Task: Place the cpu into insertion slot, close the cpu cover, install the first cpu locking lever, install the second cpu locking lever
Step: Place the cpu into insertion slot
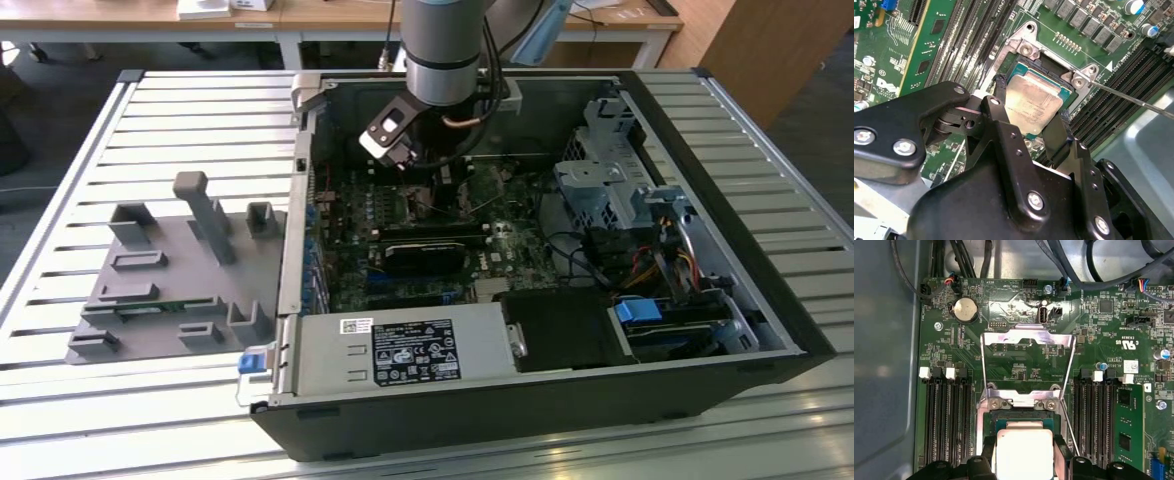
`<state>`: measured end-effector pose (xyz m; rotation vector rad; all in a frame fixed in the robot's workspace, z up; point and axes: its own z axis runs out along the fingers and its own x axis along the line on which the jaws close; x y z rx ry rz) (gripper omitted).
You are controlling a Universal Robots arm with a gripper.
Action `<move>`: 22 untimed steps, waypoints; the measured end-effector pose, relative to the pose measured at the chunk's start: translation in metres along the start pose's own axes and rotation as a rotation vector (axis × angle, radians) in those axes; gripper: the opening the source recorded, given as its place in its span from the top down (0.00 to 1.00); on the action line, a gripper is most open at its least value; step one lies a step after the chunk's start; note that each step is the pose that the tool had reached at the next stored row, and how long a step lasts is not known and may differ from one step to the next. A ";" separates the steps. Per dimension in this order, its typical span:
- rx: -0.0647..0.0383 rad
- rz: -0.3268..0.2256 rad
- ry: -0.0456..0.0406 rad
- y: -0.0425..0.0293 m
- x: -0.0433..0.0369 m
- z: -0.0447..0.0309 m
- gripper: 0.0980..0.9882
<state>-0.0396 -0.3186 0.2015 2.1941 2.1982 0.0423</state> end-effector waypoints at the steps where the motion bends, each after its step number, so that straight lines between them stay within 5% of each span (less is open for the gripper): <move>1: 0.000 0.000 0.0001 0.0000 0.0001 0.0003 0.51; 22: 0.000 0.003 -0.0003 -0.0001 0.0037 0.0073 0.51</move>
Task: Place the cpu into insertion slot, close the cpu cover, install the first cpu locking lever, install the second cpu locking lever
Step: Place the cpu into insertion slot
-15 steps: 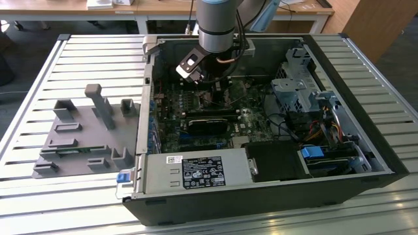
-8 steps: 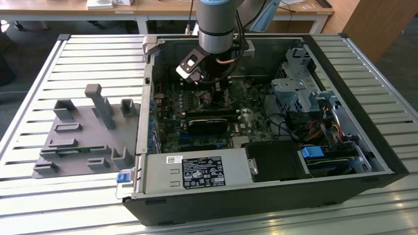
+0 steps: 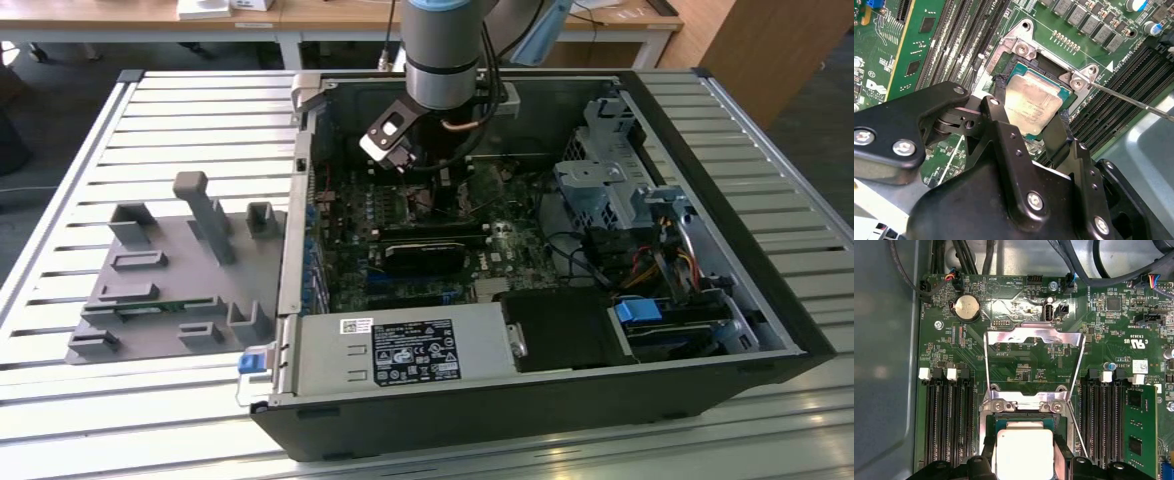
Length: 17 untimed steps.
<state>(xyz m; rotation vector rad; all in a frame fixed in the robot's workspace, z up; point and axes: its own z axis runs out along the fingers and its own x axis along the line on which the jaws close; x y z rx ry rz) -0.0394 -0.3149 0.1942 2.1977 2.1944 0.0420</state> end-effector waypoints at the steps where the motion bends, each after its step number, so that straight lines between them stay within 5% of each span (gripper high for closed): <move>1: 0.000 0.000 0.0000 0.0000 0.0000 0.0000 0.51; 17: 0.000 0.002 -0.0001 0.0009 -0.0014 -0.0003 0.51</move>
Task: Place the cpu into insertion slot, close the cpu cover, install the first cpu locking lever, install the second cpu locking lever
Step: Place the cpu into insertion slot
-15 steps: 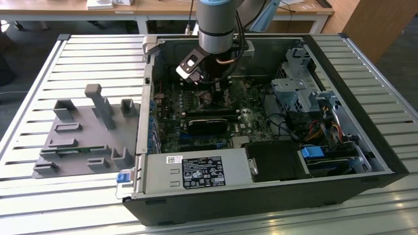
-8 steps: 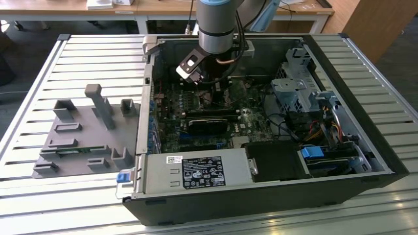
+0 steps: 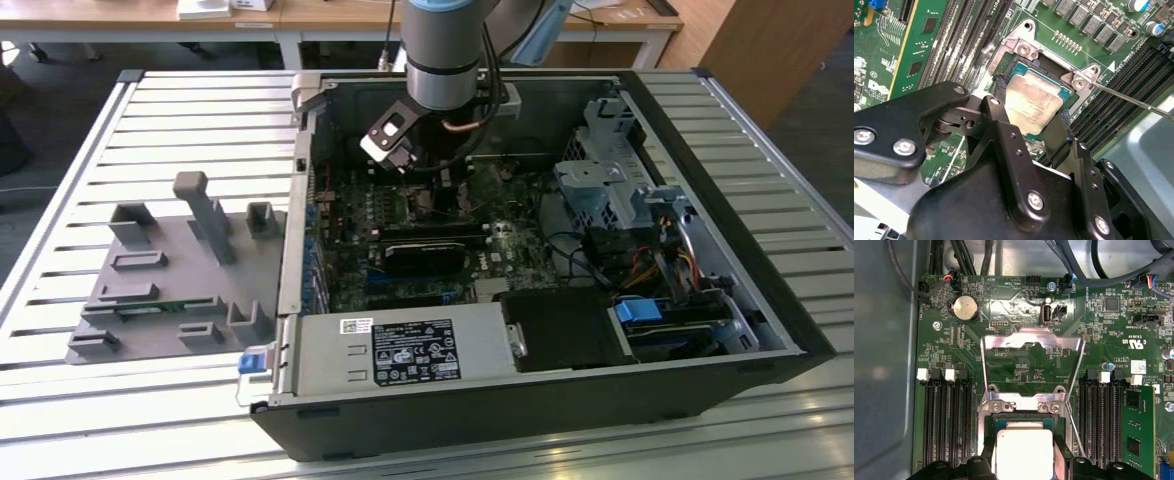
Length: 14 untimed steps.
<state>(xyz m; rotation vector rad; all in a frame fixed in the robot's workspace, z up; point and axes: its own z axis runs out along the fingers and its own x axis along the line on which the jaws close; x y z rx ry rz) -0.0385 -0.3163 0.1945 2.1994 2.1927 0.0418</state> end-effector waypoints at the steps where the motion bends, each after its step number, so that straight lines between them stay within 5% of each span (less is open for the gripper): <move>1: 0.000 0.000 0.0000 0.0002 0.0000 0.0001 0.51; 13: 0.000 0.000 0.0001 0.0002 0.0001 0.0003 0.49; 14: 0.000 0.000 0.0001 0.0002 0.0001 0.0004 0.42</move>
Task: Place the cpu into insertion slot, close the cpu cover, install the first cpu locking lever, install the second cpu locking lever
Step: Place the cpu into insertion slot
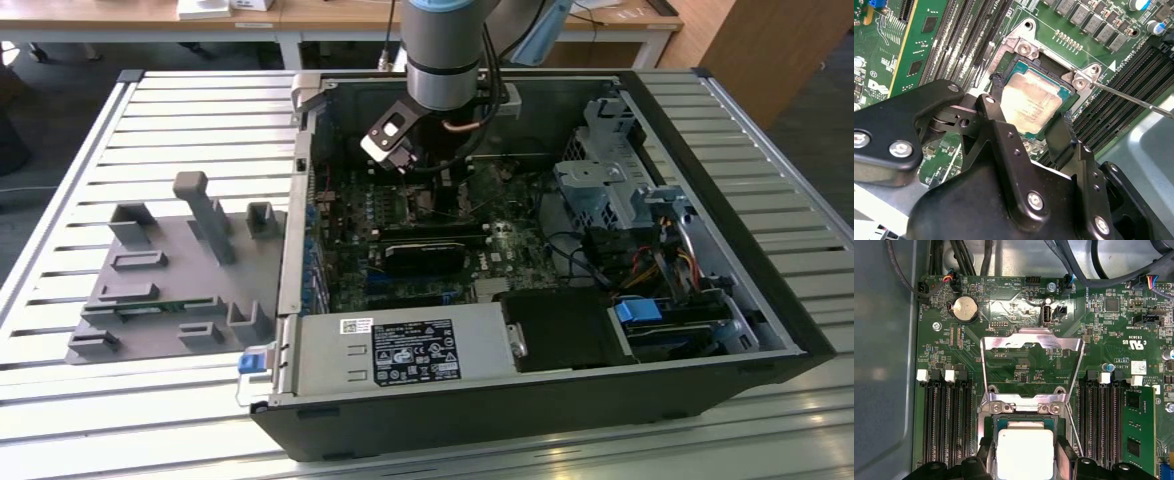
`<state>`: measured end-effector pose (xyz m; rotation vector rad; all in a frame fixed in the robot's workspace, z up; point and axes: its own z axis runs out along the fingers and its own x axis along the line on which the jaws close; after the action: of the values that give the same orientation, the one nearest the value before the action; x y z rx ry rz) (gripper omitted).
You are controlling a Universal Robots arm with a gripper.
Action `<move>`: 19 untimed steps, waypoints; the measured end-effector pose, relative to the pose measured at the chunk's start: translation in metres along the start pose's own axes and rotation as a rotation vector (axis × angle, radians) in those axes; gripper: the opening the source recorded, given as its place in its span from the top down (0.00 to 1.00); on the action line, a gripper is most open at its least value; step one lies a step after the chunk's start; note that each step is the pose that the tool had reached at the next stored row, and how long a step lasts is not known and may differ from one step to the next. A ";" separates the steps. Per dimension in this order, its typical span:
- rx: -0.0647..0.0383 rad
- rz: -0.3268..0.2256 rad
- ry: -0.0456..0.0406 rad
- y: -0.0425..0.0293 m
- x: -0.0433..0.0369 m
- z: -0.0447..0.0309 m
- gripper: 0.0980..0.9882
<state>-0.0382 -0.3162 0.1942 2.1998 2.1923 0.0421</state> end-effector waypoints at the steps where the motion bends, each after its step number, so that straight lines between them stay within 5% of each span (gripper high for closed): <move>1: 0.000 0.000 -0.0001 0.0000 0.0000 0.0000 0.42; 13: 0.000 0.000 -0.0002 0.0004 0.0011 -0.0007 0.42; 19: 0.000 0.000 -0.0003 0.0008 0.0010 -0.0104 0.42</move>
<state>-0.0379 -0.3151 0.2046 2.1997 2.1922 0.0417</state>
